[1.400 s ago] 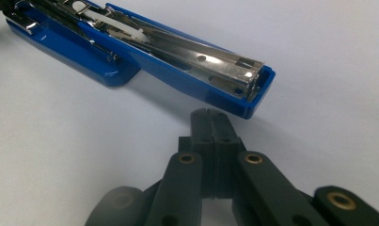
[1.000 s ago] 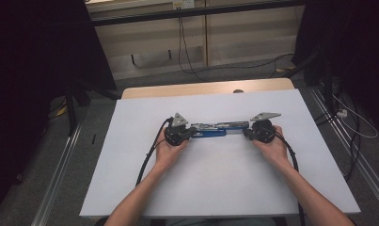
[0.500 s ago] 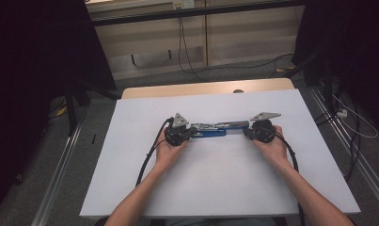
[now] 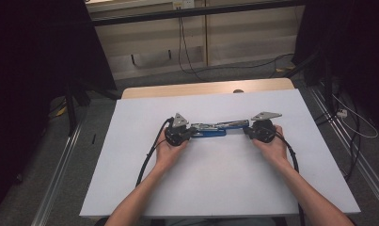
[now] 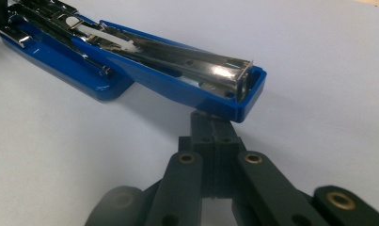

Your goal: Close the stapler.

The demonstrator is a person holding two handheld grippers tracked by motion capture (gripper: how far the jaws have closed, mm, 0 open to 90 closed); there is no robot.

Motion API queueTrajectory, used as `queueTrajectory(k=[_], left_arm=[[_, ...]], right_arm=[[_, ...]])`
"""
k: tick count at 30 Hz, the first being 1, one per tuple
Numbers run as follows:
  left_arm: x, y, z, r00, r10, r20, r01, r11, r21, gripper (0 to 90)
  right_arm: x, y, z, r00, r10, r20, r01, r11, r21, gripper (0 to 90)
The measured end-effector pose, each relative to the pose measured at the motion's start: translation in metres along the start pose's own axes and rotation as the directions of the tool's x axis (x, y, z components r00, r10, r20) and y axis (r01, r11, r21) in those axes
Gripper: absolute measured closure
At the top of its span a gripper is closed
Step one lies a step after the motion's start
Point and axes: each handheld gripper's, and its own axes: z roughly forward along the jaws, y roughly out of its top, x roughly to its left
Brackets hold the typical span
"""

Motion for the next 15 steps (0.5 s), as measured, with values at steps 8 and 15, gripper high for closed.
queueTrajectory(k=[8,15], left_arm=[[-0.0011,-0.0001,0.0002,1.0000,0.001,-0.007,-0.001,1.0000,-0.002,90.0],[-0.0012,-0.0002,0.0002,1.0000,0.006,-0.007,-0.006,1.0000,-0.003,90.0]], right_arm=[[0.0006,0.0007,-0.0004,1.0000,-0.003,-0.004,0.003,1.000,-0.023,90.0],[0.0017,0.0014,-0.0009,0.9999,-0.005,-0.014,0.005,0.999,-0.041,90.0]])
